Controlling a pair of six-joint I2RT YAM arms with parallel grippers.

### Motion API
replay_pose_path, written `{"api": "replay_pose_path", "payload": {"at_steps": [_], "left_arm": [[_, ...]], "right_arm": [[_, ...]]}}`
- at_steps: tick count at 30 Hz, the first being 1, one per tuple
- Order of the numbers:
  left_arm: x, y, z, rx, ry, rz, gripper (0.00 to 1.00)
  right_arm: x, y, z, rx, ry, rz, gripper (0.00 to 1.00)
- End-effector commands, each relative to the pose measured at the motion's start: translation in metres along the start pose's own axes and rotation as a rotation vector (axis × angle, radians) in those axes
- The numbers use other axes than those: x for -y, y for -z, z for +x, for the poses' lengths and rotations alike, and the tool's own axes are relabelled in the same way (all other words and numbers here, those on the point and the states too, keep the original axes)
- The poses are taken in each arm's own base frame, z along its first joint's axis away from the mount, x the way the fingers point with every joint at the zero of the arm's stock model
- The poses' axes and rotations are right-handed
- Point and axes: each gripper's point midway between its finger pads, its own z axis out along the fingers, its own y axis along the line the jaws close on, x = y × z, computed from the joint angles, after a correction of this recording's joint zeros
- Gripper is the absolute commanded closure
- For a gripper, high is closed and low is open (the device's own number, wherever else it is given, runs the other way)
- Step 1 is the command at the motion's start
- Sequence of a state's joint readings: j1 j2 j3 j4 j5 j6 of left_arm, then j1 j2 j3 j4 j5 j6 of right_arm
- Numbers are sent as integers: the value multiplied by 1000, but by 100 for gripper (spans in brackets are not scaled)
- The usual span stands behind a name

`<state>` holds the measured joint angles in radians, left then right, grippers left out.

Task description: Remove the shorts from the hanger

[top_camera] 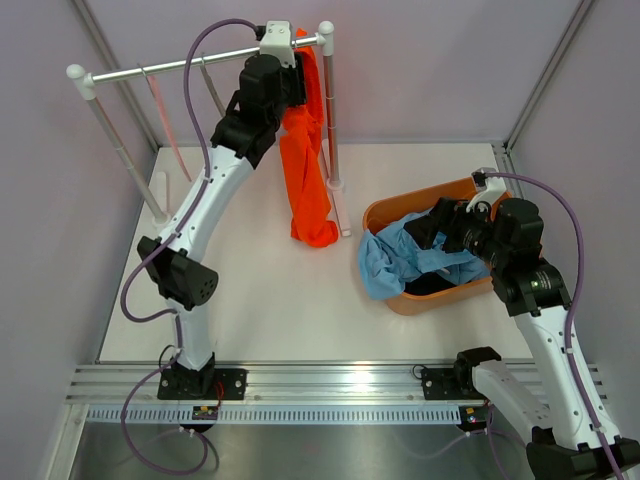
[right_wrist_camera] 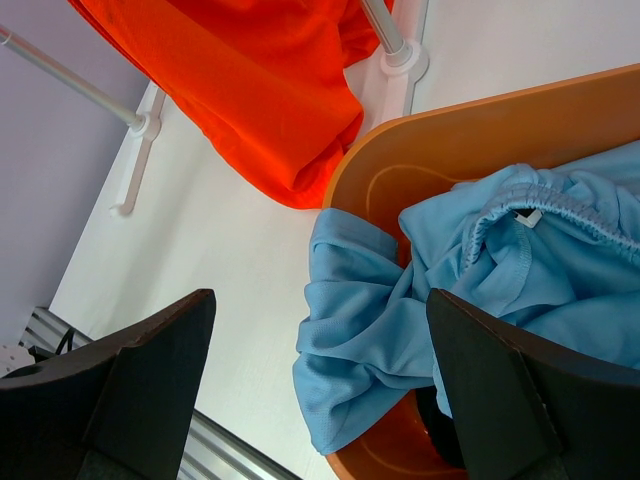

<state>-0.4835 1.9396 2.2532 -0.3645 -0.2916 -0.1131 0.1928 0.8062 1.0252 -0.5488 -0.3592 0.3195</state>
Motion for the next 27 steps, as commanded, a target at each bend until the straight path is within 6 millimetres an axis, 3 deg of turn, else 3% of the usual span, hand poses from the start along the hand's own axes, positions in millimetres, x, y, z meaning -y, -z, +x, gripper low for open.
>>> {"api": "replay_pose_path", "payload": {"at_steps": [1,11,22,25,27], "left_arm": [[8,-3,-21,74,26,41,56],[13,-17,-9,60,25,45,56],[13,-24,-13,78,24,32,58],[10,-24,-13,81,20,20,68],[9,-24,-14,83,16,17,81]], "right_arm": [[1,-3,2,-4,13,-3,4],[2,-5,3,-4,14,-5,5],[0,-5,4,-4,13,-16,5],[0,-6,4,-5,13,-19,4],[0,-7,5,-10,11,-20,4]]}}
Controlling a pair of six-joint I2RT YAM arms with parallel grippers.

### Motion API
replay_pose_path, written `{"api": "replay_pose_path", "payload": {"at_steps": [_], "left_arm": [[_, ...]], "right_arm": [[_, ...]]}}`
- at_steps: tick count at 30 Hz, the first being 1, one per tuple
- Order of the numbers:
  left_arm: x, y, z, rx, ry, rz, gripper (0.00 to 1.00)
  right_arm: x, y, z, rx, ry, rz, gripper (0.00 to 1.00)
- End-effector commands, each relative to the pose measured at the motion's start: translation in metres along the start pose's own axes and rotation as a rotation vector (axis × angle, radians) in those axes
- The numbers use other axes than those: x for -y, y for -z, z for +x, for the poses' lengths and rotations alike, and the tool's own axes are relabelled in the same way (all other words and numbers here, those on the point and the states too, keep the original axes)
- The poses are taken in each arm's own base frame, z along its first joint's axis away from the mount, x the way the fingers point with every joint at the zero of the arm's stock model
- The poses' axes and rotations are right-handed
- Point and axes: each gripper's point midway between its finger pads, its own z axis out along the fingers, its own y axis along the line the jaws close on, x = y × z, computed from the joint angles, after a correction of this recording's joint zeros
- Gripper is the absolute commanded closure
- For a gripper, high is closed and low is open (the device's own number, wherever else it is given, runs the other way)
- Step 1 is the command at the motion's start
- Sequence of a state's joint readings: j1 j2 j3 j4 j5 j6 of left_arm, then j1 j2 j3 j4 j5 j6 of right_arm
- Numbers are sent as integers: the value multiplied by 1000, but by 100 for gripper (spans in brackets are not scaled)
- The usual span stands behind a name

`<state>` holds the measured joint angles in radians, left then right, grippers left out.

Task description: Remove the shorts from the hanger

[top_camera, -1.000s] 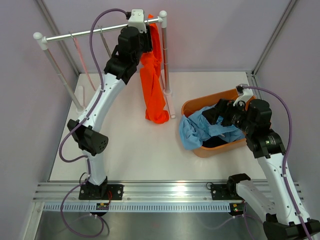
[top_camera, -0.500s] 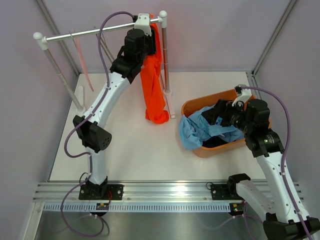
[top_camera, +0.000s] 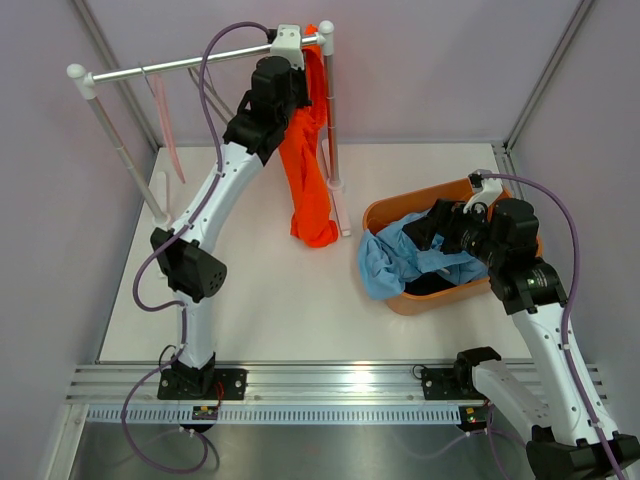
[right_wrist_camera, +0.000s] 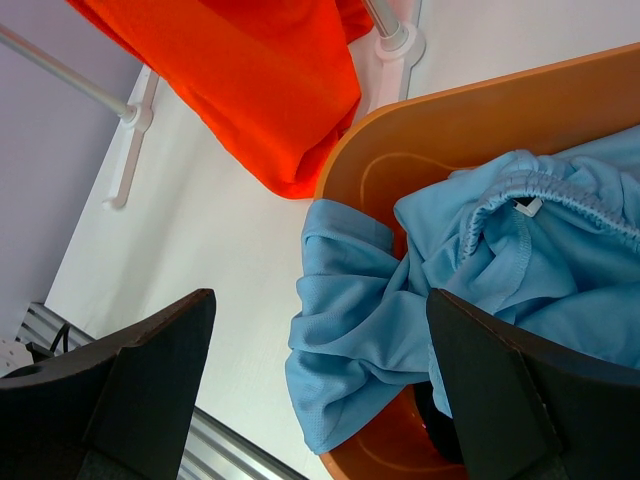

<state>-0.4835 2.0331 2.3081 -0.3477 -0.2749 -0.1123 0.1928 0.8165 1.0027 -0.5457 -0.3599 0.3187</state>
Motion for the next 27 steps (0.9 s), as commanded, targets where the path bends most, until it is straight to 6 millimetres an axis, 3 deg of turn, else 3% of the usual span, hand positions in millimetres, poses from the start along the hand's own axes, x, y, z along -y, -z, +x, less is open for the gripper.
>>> {"api": "replay_pose_path", "payload": {"at_steps": [1,2,3,9,17,27], "left_arm": [[-1,4,-39,111,22,-3,87],[-1,4,-38,108,20,-7,98],[-2,5,-40,111,21,-8,100],[-5,14,-51,128,11,-15,100],[-9,44,-88,185,12,-9,100],[-14,60,-75,148,2,-13,100]], "right_arm": [[-6,-2,-4,17,23,-34,5],[-6,-2,-3,15,21,-33,5],[-6,-3,-3,13,21,-34,5],[-5,-4,-3,10,20,-36,4],[-5,-6,-4,10,25,-36,4],[0,-7,-3,11,23,-13,5]]}}
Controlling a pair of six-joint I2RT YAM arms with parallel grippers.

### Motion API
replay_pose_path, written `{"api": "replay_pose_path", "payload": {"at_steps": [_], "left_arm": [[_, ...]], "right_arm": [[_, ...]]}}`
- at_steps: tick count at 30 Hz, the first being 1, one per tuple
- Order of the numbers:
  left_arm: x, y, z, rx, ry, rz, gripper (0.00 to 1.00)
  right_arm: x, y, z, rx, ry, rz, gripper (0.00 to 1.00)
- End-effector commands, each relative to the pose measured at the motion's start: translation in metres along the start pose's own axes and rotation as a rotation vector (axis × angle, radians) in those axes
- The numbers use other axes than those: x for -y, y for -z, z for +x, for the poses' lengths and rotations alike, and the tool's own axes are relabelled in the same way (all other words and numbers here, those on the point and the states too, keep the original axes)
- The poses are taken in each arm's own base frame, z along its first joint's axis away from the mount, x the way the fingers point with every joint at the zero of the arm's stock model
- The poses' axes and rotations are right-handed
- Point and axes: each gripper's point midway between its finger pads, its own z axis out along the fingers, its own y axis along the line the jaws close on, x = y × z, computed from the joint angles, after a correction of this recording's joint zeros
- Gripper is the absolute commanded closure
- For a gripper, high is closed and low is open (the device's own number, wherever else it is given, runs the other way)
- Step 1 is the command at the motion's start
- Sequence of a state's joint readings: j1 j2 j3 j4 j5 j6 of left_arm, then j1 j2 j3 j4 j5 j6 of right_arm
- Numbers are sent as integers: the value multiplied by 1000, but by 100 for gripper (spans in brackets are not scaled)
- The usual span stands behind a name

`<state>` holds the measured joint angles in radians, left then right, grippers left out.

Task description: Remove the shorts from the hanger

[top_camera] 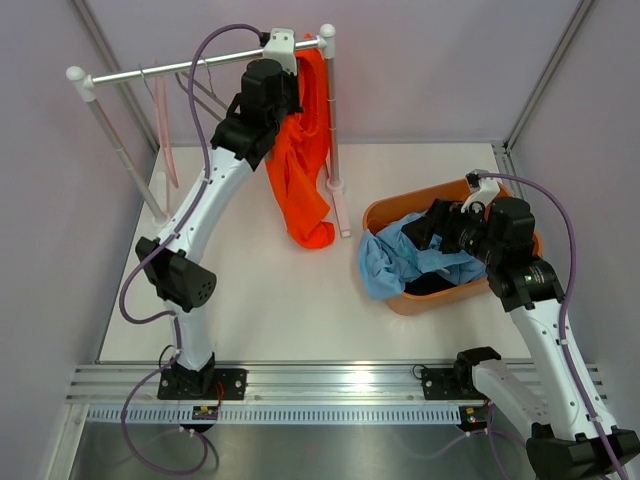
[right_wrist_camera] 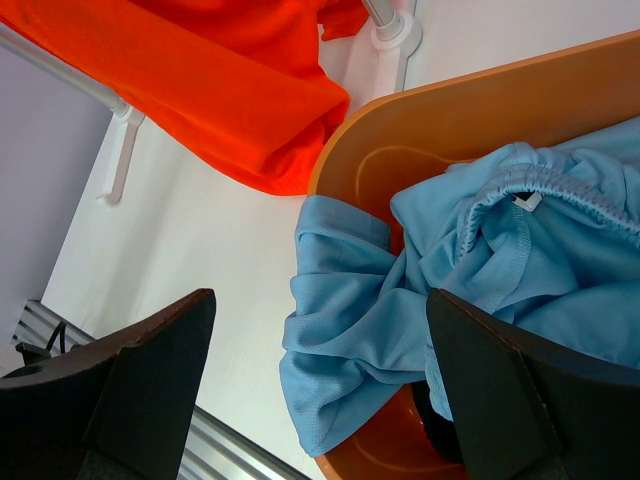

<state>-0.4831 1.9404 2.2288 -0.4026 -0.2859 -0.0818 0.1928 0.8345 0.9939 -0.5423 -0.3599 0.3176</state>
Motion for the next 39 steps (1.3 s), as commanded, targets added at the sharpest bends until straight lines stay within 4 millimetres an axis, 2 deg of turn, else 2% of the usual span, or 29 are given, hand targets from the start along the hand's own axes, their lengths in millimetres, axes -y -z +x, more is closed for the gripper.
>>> {"api": "replay_pose_path", "payload": {"at_steps": [1,7,12,20,23,28,31,35,36,37,38,39], "left_arm": [[-7,38,-73,188,47,1,100],[-7,59,-80,186,37,24,100],[-3,69,-74,142,32,55,100],[2,93,-37,15,13,83,100],[0,102,-29,-4,1,71,100],[7,130,-13,-74,48,129,100],[5,151,-2,-95,59,138,100],[13,181,11,-114,72,210,100],[17,187,14,-120,72,233,100],[19,195,19,-132,62,244,100],[30,203,23,-144,45,274,100],[29,207,30,-160,13,253,100]], "right_arm": [[-4,-2,-8,32,30,-21,5],[-3,-3,-8,30,30,-14,5],[-2,-2,-7,30,32,-9,4],[1,-3,-8,28,31,5,4],[1,-5,-6,23,29,0,5],[-2,-9,-5,-2,23,-21,5],[-11,-6,-8,10,29,-57,5],[-25,-6,-14,20,51,-84,6],[-35,-8,-11,3,59,-107,6],[-41,-9,-17,13,71,-105,6],[-44,-16,-14,-7,70,-105,7],[-61,-18,-9,-28,91,-141,7]]}}
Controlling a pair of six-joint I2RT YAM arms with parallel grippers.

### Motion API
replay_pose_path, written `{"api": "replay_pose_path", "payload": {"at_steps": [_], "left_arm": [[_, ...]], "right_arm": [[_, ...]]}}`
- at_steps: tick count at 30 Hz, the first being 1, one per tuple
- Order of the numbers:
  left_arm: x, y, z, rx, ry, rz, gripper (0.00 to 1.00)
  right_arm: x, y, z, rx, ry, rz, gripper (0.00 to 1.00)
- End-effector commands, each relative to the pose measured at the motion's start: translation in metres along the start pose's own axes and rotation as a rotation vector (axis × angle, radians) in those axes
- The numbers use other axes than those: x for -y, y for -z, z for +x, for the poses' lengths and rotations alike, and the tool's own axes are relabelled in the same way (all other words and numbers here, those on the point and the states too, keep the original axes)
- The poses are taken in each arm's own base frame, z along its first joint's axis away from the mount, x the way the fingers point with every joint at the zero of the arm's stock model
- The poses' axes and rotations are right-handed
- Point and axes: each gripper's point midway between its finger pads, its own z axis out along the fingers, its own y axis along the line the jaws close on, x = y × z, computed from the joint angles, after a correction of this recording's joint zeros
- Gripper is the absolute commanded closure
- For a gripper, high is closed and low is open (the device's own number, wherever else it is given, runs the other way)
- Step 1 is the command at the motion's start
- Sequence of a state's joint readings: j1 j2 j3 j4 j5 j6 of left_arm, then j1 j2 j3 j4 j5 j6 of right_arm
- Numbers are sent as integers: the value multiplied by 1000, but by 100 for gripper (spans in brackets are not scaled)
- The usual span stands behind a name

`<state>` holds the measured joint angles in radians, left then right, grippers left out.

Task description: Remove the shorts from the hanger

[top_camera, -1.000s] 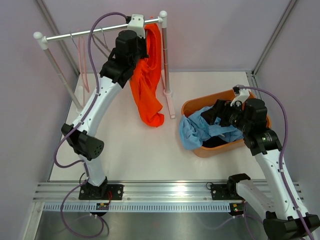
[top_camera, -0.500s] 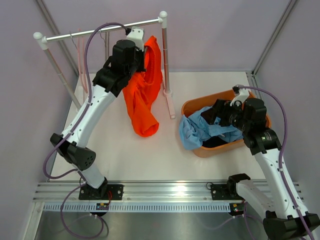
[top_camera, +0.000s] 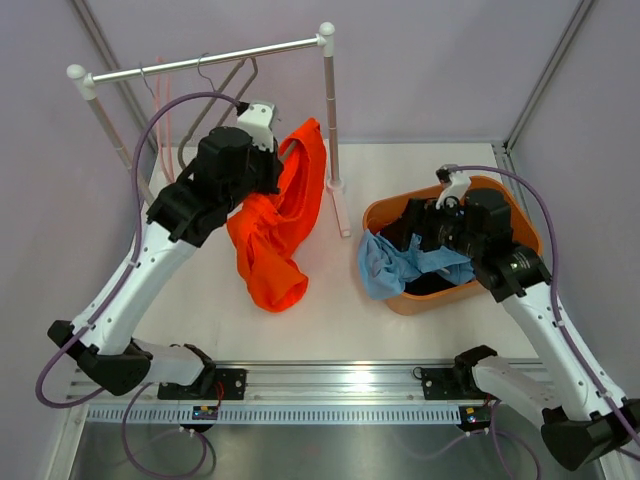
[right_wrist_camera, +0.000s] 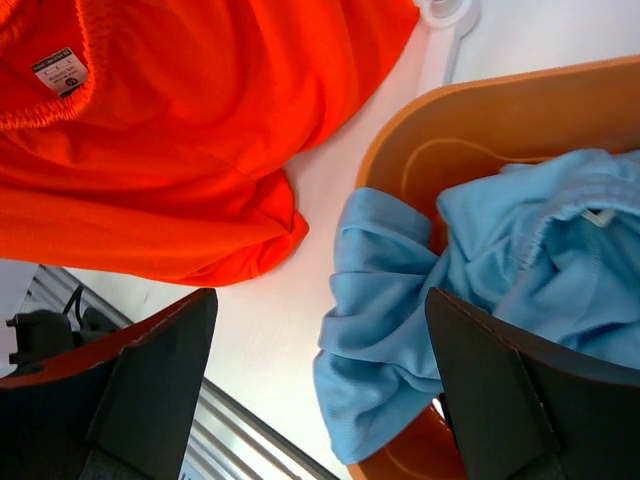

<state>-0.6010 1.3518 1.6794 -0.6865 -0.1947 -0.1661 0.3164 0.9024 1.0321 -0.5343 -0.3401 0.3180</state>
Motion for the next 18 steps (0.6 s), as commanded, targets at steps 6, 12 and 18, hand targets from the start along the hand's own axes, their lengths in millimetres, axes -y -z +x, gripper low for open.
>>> {"api": "replay_pose_path", "payload": {"at_steps": [6,12,18], "left_arm": [[68,43,22,10,-104,109,100],[83,58,53,-26,-114,140,100],[83,74,59,-15,-115,151,100]], "right_arm": [[-67,-27,-23,13,86,-55,10],[-97,-38,-20,1,124,-27,12],[-110,-52,-12,-23,131,6,17]]}}
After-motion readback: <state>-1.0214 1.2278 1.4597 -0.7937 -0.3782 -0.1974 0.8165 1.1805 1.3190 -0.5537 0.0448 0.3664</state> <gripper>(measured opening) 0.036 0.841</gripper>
